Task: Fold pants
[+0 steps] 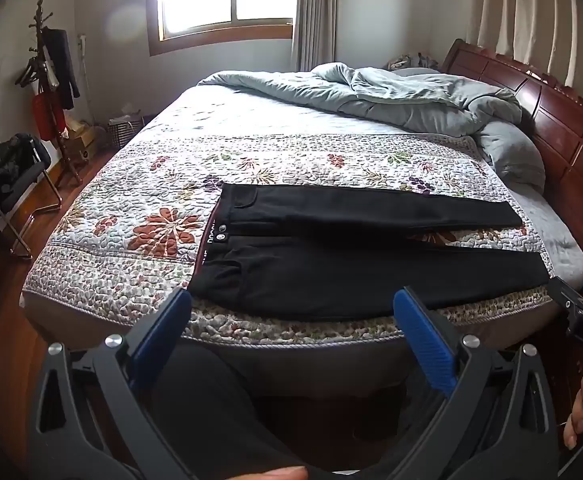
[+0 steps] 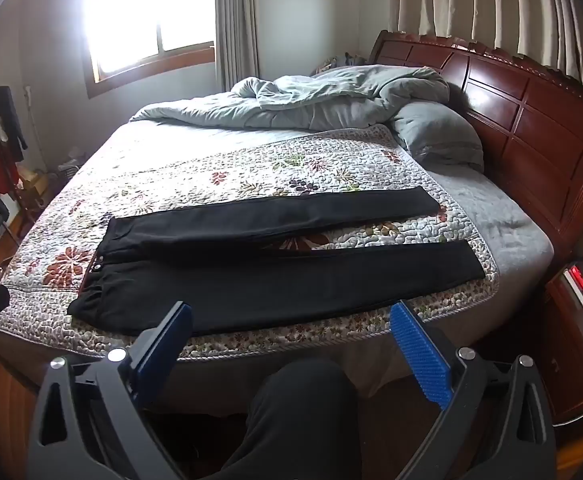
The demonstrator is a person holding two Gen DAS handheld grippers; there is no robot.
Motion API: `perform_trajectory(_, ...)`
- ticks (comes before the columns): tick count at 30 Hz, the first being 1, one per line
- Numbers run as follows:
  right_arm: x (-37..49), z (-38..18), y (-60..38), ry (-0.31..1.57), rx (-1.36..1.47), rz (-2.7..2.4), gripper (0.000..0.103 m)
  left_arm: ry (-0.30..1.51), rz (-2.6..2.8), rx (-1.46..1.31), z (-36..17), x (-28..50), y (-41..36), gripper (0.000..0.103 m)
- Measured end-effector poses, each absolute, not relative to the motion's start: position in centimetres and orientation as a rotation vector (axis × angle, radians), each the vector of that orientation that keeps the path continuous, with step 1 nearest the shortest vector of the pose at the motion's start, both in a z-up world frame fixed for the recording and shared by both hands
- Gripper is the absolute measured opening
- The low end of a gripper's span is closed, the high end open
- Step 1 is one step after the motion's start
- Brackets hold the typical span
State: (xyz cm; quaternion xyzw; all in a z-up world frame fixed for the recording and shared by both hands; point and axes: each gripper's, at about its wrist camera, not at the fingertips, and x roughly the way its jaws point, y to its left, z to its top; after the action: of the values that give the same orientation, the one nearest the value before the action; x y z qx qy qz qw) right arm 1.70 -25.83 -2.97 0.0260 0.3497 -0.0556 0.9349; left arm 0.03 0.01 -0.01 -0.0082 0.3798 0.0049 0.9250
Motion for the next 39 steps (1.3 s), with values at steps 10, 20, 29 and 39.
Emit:
perform_trajectory(10, 1.72, -2.84, -25.81, 0.717, 0.052, -0.114, 0.099, 0.774, 0.012, -0.026, 0.04, 0.12, 0.08, 0.100)
perform_trajectory(20, 1.84, -3.39, -25.73, 0.718, 0.055, -0.115, 0.099, 0.777, 0.011, -0.022, -0.05, -0.14, 0.36, 0.100)
perform_trajectory(29, 1.76, -3.34, -26.12, 0.721, 0.060, -0.115, 0.099, 0.782, 0.012, -0.022, -0.22, 0.10, 0.39, 0.100)
perform_trajectory(39, 1.76, -3.38, -26.20, 0.722, 0.061, -0.115, 0.099, 0.782, 0.012, -0.023, -0.30, 0.12, 0.44, 0.100)
